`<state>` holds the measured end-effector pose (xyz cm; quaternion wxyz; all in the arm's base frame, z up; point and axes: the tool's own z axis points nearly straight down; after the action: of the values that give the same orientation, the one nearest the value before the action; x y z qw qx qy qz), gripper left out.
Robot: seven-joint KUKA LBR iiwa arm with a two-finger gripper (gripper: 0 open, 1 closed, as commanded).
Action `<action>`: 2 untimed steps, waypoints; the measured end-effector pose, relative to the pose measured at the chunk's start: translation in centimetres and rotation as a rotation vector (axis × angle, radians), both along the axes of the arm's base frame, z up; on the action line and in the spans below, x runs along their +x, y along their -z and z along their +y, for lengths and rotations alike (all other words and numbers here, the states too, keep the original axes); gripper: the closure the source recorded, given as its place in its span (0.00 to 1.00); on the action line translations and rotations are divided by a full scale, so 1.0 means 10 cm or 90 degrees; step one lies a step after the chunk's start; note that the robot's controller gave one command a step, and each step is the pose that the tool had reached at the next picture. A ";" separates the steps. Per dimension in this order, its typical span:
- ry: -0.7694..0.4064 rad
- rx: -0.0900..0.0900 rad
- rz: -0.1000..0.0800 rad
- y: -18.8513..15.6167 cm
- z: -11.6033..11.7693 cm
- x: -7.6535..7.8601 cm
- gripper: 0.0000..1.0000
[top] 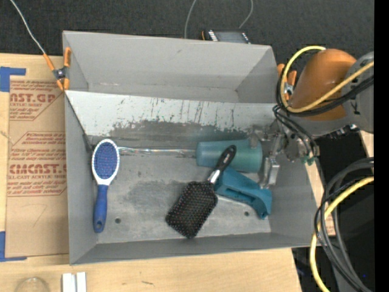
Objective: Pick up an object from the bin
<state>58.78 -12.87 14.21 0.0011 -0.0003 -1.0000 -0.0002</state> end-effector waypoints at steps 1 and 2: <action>-0.055 0.000 -0.013 0.35 0.60 0.02 0.00; -0.117 0.001 -0.024 0.65 1.17 -0.27 0.00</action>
Offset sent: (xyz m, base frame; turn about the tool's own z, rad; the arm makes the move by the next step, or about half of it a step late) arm -0.0053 0.0842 -0.0620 -0.0934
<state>56.07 -1.13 7.75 -0.0178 0.0914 -0.9957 -0.0005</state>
